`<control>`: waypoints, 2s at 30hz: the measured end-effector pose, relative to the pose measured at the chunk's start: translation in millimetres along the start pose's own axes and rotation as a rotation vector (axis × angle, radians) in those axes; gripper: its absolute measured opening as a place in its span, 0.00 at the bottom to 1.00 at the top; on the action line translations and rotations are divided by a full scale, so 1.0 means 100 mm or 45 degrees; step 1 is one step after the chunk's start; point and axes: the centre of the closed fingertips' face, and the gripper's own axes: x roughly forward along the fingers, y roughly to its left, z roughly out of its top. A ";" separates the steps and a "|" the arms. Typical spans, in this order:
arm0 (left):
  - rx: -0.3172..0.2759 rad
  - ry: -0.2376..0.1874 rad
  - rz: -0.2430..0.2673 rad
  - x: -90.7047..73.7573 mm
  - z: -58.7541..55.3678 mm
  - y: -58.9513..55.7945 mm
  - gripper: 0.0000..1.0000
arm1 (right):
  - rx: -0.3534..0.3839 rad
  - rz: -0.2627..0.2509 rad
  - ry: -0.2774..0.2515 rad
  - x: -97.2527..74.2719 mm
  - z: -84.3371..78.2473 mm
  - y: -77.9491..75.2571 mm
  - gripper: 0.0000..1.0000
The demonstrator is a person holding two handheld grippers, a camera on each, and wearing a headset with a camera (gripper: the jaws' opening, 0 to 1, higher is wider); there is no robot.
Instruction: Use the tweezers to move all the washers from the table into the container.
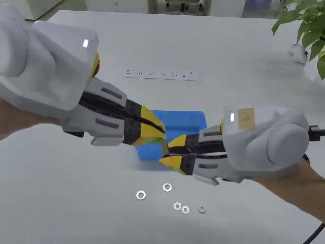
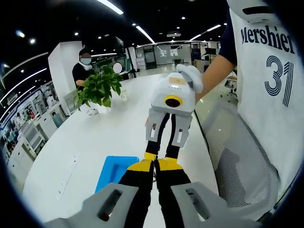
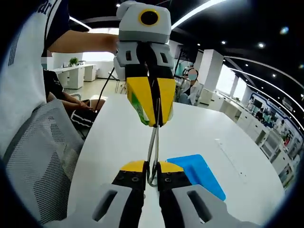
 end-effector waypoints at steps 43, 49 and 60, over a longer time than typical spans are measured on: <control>-0.129 0.119 0.009 0.65 -0.94 1.06 0.07 | 0.149 -0.006 0.115 0.74 -0.94 -0.90 0.10; -0.107 0.135 -0.016 0.70 -0.97 1.02 0.07 | 0.154 -0.007 0.117 0.76 -1.00 -0.88 0.10; -0.073 0.143 -0.025 0.72 -0.91 1.00 0.06 | 0.130 -0.029 0.138 0.73 -0.95 -0.89 0.11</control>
